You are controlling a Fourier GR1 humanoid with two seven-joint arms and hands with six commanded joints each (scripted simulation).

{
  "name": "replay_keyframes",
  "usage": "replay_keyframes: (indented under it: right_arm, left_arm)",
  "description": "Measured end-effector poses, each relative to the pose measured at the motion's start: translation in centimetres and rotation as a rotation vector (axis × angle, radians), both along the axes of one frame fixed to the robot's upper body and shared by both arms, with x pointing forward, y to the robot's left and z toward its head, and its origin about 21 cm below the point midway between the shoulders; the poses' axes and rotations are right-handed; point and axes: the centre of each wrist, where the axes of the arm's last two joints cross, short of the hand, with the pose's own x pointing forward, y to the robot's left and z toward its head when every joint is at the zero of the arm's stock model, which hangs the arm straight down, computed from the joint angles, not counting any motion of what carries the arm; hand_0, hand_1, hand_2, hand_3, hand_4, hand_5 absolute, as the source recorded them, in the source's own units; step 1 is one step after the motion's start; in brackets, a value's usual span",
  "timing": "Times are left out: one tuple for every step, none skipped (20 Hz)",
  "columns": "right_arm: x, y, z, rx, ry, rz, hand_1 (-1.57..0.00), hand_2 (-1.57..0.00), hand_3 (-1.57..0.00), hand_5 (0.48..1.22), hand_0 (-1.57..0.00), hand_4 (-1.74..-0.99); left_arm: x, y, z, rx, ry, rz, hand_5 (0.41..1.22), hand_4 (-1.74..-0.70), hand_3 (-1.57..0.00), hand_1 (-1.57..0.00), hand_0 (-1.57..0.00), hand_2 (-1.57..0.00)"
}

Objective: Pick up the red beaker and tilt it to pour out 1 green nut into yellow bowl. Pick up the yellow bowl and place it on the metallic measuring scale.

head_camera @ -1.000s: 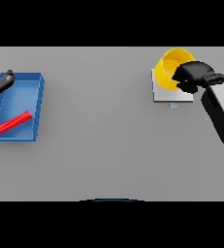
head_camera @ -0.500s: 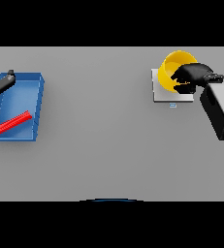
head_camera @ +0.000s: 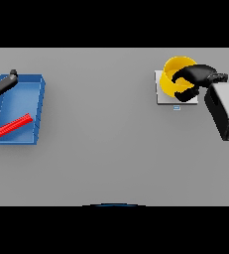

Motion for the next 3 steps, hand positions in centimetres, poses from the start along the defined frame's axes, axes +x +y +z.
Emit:
replay_keyframes:
  right_arm:
    - [-0.03, -0.21, -0.14, -0.006, 0.005, 0.0, -0.07, -0.17, -0.39, 0.737, -0.08, -1.325]
    - [-0.04, 0.0, -0.45, -0.012, 0.008, 0.005, -0.06, -0.14, -0.37, 0.735, -0.07, -1.316]
    - [-0.03, 0.23, -0.69, -0.014, 0.015, 0.01, -0.05, -0.12, -0.35, 0.733, -0.05, -1.308]
  left_arm:
    - [-0.01, 0.19, 0.14, -0.001, -0.008, -0.001, 0.733, -0.82, 0.0, 0.0, 0.0, 0.0]
    - [-0.16, 0.13, -0.14, -0.008, -0.002, 0.003, 0.734, -0.82, 0.0, 0.0, 0.0, 0.0]
    - [-0.3, -0.1, -0.07, -0.012, -0.001, 0.001, 0.734, -0.82, 0.0, 0.0, 0.0, 0.0]
